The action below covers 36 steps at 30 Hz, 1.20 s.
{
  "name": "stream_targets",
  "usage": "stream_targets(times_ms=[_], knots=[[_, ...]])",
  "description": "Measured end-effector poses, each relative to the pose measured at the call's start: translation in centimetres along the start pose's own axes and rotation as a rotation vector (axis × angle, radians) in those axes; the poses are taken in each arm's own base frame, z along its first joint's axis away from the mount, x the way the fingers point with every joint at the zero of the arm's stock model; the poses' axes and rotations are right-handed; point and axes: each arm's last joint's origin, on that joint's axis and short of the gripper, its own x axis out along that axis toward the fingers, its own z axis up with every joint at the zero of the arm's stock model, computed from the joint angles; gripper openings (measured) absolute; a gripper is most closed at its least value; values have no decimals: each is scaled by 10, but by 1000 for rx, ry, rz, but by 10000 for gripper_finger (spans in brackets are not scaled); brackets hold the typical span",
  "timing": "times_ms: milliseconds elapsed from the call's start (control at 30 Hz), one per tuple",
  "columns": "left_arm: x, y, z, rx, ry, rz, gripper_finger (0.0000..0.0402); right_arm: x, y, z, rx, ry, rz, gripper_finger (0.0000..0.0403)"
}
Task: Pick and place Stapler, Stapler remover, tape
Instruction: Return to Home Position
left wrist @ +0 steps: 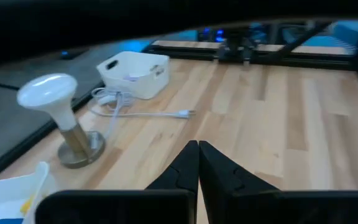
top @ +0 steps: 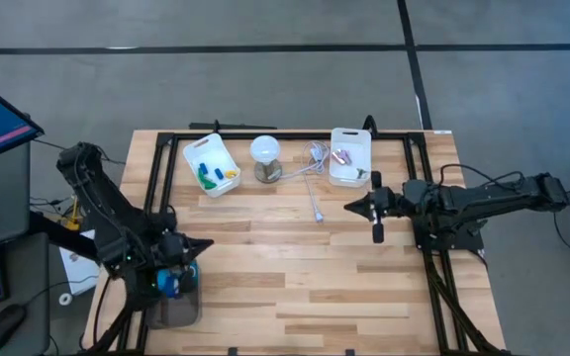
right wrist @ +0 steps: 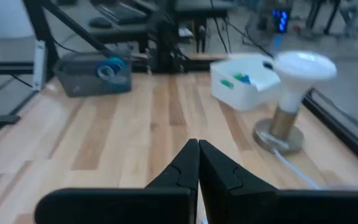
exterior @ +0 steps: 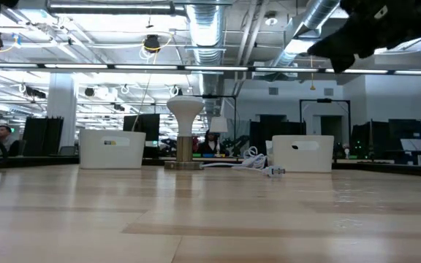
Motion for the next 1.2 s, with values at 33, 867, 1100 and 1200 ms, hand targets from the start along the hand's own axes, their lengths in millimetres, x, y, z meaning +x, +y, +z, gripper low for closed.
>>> stream_targets(times_ms=[33, 867, 1100, 1200], knots=[[4, -1, 0, 2, 2, 17, 2, 0, 2, 2, -12, -17, 10, 0], [111, 86, 64, 185, -45, 44, 2, -1, -20, 17, -170, -177, -7, 0], [100, 130, 31, 91, -176, 3, 2, -20, -33, 25, -153, -32, -72, 0], [87, 142, 20, 106, -266, -62, 2, -30, -36, 37, -163, -19, -97, 0]])
